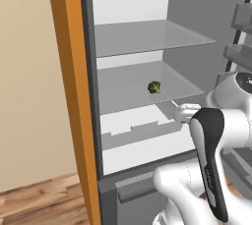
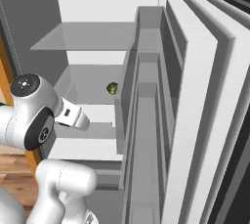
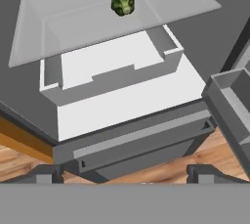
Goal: Place one broccoli and one fish in each tupperware on the nearby counter, to pack two identical lunches.
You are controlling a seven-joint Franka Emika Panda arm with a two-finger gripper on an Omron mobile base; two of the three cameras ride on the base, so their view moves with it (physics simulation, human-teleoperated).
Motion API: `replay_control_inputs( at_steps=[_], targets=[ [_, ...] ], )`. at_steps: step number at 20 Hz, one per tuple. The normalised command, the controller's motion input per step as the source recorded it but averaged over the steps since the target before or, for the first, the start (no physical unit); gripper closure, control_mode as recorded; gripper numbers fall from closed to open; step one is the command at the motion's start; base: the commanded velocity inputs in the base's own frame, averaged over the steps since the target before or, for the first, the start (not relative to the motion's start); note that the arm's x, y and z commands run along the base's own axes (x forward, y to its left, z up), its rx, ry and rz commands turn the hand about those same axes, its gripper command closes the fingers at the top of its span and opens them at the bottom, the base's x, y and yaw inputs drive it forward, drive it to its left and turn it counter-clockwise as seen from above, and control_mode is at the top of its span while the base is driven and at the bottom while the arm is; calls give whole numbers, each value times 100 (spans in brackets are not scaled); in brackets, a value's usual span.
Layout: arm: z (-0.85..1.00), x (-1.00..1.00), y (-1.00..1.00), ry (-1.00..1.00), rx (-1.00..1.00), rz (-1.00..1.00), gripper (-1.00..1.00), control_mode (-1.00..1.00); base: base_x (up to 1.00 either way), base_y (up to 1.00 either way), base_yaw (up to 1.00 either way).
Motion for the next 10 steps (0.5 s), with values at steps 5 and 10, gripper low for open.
replay_control_inputs(
  at_steps=[5,10],
  targets=[
    [0,4,0,-2,0,0,-100,-100,23,2,0],
    [0,14,0,-19,-1,0,-100,-100,0,0,0]
  ],
)
